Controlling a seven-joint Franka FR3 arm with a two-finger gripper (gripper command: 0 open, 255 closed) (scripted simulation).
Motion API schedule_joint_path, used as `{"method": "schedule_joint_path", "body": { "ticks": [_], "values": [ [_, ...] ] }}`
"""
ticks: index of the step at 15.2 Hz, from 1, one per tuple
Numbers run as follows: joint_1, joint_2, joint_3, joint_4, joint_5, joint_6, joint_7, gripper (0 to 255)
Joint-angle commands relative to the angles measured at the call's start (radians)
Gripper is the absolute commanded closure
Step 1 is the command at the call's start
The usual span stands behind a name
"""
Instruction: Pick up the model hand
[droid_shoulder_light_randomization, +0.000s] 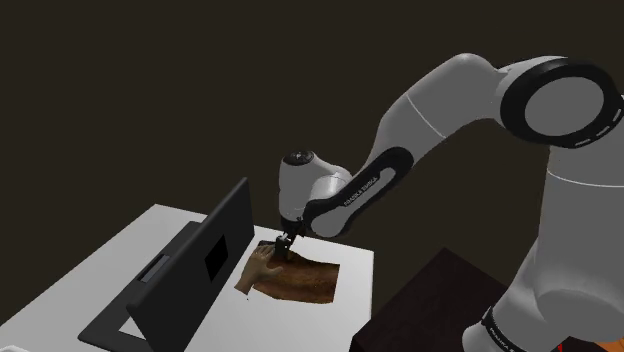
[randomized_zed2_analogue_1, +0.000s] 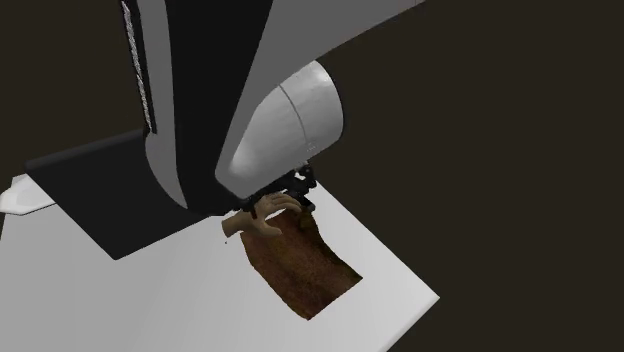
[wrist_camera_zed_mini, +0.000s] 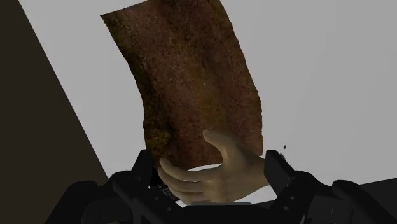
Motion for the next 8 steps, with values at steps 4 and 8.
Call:
{"method": "schedule_joint_path", "body": {
  "ticks": [4,8],
  "values": [
    [0.085,0.192,-0.052,0.151,-0.113,0.031,0.089,0],
    [0.151,0.345,-0.091,0.298,-0.165,0.035,0.128,0]
  ]
}}
